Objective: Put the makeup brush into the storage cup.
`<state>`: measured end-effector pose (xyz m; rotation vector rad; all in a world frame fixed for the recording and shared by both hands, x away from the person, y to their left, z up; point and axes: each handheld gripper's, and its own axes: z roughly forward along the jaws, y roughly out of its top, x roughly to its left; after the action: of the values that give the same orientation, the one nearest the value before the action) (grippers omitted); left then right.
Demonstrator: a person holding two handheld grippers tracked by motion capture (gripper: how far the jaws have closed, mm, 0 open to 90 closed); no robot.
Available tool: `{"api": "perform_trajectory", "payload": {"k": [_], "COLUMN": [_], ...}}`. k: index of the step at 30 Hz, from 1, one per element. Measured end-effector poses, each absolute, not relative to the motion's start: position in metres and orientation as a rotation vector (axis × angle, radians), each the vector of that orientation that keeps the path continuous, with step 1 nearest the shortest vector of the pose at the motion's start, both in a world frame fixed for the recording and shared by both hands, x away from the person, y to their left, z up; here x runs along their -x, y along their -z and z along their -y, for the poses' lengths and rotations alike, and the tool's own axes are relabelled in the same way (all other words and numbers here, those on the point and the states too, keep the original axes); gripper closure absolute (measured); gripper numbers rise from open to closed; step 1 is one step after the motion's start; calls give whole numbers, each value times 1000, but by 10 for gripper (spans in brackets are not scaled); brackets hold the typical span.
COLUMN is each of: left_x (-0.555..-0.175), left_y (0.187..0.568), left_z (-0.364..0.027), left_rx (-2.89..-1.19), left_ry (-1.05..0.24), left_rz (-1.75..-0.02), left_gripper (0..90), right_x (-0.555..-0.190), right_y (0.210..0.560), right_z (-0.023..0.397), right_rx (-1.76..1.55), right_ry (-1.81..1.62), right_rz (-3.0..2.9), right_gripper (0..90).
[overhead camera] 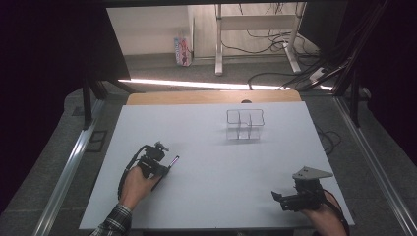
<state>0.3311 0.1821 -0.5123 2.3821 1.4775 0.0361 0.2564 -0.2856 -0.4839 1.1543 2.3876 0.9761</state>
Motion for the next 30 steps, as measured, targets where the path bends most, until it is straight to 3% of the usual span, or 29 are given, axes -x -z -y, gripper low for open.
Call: {"api": "perform_trajectory", "payload": {"k": [6, 30], "left_x": [-330, -311], "left_y": [510, 481], "left_z": [-187, -194], "left_rx": [-2357, -2157], "left_ry": [-8, -107], "left_rz": [-1451, -1199], "left_gripper": [840, 839], "right_x": [-256, -256], "right_y": [484, 479], "right_z": [286, 287], "right_rx": [-1151, -1130], "right_ry": [-974, -1052], "right_rz": [-2390, -2360], "right_gripper": [2, 1]}}
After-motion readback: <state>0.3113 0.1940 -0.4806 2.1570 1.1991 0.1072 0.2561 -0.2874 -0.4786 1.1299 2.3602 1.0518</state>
